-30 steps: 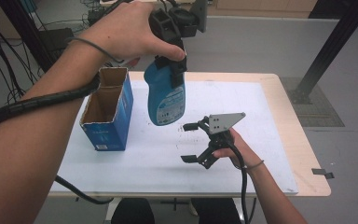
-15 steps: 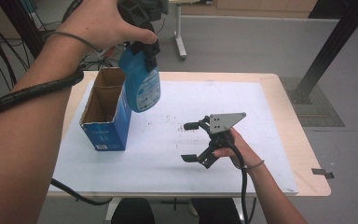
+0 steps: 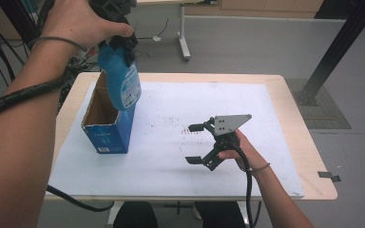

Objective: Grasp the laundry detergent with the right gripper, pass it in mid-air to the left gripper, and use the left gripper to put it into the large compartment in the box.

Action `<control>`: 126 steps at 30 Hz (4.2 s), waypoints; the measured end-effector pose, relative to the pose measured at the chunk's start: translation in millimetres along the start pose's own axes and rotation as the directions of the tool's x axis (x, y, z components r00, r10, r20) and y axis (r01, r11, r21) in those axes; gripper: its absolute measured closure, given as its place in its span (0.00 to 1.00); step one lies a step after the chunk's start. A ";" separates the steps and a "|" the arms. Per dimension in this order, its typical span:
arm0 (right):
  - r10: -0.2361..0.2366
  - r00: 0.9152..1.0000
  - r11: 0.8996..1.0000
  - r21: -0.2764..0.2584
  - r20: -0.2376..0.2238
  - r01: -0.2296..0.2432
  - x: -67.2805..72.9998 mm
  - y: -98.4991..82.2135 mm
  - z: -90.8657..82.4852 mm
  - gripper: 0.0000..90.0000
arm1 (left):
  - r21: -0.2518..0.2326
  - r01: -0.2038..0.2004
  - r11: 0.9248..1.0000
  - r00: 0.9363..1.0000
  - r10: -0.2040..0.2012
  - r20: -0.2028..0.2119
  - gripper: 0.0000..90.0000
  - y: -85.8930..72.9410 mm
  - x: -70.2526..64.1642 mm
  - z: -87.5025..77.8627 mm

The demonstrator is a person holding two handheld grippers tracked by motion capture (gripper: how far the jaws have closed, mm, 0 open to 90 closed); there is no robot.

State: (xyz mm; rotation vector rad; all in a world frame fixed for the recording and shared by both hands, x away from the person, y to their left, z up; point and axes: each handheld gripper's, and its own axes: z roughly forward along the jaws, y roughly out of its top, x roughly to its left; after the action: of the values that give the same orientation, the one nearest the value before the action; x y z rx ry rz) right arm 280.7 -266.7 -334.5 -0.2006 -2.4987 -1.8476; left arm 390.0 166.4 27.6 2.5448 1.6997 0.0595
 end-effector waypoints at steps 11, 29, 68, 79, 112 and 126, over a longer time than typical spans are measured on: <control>0.002 1.000 1.000 -0.008 0.011 -0.002 1.1 -1.5 -4.3 0.01 | -0.006 0.221 0.975 0.974 -0.221 -0.043 0.42 -6.4 33.1 13.8; 0.019 0.999 1.000 -0.019 0.027 -0.018 4.3 -13.0 -9.1 0.01 | -0.030 0.364 0.931 0.929 -0.366 -0.062 0.42 -14.7 63.4 37.0; 0.030 0.999 1.000 -0.004 0.020 -0.030 2.0 -16.7 -12.6 0.01 | 0.009 0.354 0.935 0.933 -0.353 -0.067 0.42 -14.7 71.3 122.9; 0.036 0.999 0.999 0.003 0.021 -0.036 1.3 -19.4 -13.2 0.01 | 0.017 0.360 0.933 0.932 -0.358 -0.057 0.42 -19.7 75.1 148.0; 0.045 0.999 0.999 0.010 0.029 -0.045 0.5 -22.5 -13.9 0.01 | 0.081 0.359 0.930 0.933 -0.355 -0.056 0.42 -16.1 75.5 197.6; 0.041 0.999 0.999 0.009 0.030 -0.041 1.2 -21.0 -13.1 0.01 | 0.102 0.359 0.928 0.933 -0.355 -0.057 0.42 -16.3 75.9 206.3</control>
State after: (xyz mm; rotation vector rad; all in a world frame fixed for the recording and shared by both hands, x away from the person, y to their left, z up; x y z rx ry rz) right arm 276.3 -285.1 -350.5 -0.2785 -2.5023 -1.8313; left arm 420.0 233.4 -180.3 2.2706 2.2101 -0.0106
